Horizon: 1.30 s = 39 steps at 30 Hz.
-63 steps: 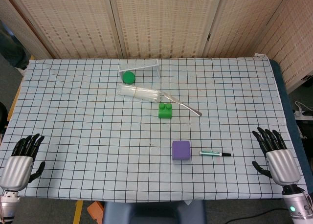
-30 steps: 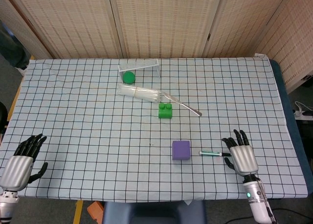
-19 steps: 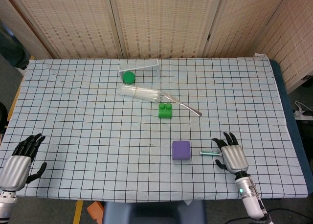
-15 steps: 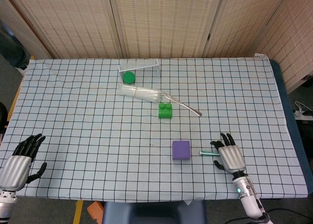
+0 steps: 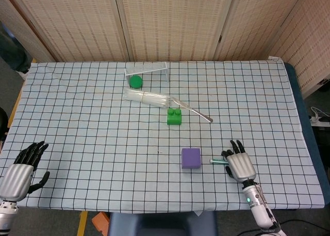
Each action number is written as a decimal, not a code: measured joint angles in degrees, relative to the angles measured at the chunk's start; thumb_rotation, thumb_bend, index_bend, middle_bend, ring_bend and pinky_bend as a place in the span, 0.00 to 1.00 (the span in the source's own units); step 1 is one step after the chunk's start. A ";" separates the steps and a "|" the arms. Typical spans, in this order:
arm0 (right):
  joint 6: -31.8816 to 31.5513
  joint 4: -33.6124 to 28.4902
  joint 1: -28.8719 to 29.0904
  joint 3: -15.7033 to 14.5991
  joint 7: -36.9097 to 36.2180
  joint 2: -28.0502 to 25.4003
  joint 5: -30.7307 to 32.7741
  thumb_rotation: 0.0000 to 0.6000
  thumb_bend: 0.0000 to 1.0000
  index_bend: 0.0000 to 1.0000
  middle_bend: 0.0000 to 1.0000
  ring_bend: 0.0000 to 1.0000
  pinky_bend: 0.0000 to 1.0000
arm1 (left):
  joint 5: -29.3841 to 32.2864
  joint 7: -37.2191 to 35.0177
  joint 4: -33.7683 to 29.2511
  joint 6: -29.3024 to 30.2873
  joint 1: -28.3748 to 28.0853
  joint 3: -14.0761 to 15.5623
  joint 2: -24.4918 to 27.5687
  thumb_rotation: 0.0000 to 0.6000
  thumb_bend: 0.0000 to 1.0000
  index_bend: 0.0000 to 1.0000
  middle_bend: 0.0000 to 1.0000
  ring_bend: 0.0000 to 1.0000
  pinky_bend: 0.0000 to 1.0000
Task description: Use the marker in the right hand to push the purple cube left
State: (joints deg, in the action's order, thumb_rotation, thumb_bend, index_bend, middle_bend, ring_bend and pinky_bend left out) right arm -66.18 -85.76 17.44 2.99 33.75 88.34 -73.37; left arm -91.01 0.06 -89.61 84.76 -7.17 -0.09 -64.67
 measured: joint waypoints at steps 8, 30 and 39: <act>0.90 -0.20 1.09 -0.49 2.00 0.66 0.86 1.00 0.33 0.36 0.39 0.01 0.00 | 0.20 -0.57 0.13 -0.27 -0.12 -0.03 0.19 1.00 0.40 0.00 0.00 0.00 0.14; -0.35 -1.12 1.66 -2.09 8.01 1.25 2.31 1.00 0.35 0.42 0.43 0.05 0.00 | 0.75 -2.03 0.51 -2.25 -1.08 0.06 0.61 1.00 0.41 0.00 0.00 0.00 0.14; -0.51 0.04 1.80 -2.61 9.01 2.32 2.97 1.00 0.35 0.42 0.43 0.05 0.00 | 1.10 -1.73 0.45 -2.42 -1.14 0.01 0.61 1.00 0.41 0.00 0.00 0.00 0.15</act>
State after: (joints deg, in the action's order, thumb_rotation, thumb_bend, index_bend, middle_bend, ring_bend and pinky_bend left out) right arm -66.70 -85.72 19.24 0.38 42.76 90.66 -70.40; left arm -89.90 -1.67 -89.16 82.35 -8.31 -0.07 -64.06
